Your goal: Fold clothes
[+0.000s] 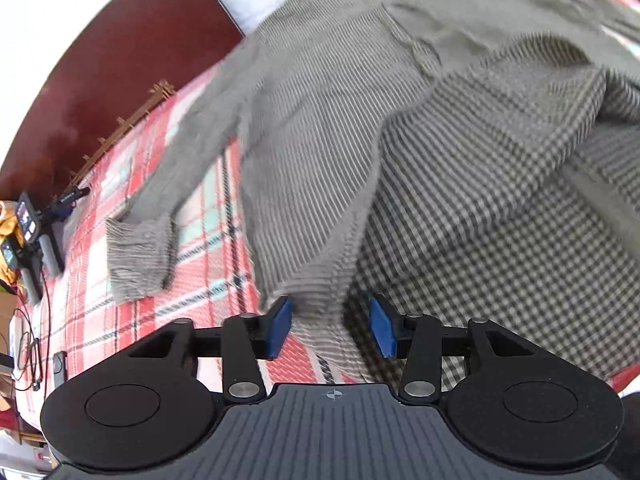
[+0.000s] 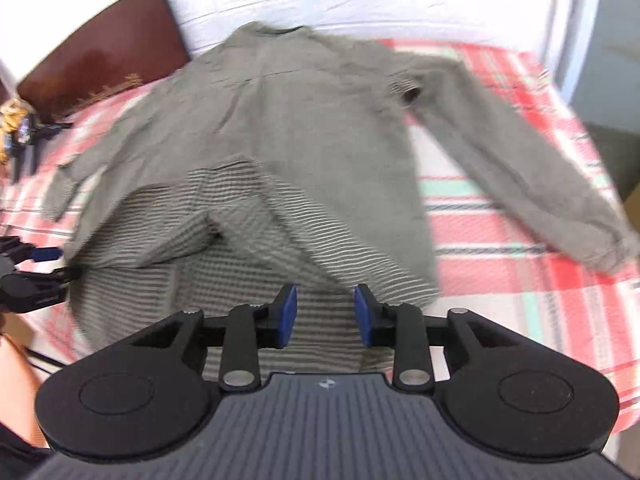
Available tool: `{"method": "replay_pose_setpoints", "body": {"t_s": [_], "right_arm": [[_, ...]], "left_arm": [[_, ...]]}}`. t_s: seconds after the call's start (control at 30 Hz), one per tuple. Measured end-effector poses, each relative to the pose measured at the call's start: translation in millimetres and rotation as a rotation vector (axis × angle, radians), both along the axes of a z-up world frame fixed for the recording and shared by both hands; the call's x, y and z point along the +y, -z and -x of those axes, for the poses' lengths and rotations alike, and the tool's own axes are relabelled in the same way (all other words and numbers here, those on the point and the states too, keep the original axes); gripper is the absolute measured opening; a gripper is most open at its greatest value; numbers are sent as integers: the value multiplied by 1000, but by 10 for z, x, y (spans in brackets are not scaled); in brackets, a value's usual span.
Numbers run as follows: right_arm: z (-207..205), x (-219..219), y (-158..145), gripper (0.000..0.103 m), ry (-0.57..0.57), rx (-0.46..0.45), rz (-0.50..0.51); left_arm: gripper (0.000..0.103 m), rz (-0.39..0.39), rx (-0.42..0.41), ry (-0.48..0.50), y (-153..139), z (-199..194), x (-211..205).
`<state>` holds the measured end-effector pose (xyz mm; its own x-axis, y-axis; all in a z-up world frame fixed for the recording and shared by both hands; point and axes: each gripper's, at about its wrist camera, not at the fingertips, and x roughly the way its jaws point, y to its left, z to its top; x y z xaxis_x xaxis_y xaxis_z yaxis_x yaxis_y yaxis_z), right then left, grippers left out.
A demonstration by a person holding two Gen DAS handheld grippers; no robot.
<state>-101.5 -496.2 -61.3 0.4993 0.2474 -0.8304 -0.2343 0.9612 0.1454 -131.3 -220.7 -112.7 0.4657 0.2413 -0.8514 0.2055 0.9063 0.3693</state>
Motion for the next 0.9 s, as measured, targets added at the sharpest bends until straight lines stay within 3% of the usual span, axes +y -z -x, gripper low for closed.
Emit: {"method": "replay_pose_setpoints", "body": {"t_s": [0.03, 0.1, 0.37, 0.53, 0.57, 0.6, 0.77, 0.9], "right_arm": [[0, -23, 0, 38, 7, -4, 21], [-1, -32, 34, 38, 14, -4, 67], [-78, 136, 131, 38, -60, -37, 207], [-160, 423, 383, 36, -204, -45, 415], [-171, 445, 418, 29, -221, -50, 451], [-176, 425, 394, 5, -214, -51, 448], [-113, 131, 98, 3, -106, -61, 343], [-43, -202, 3, 3, 12, -14, 244]], "left_arm": [[4, 0, 14, -14, 26, -12, 15], [0, 26, 18, -52, 4, -13, 92], [0, 99, -56, -148, -243, 44, 364], [0, 109, -63, -177, -280, 79, 444], [0, 114, -66, -181, -290, 97, 453], [0, 120, -71, -186, -304, 117, 466], [0, 163, -81, -220, -348, 210, 583], [0, 196, -67, -255, -351, 300, 672]]}}
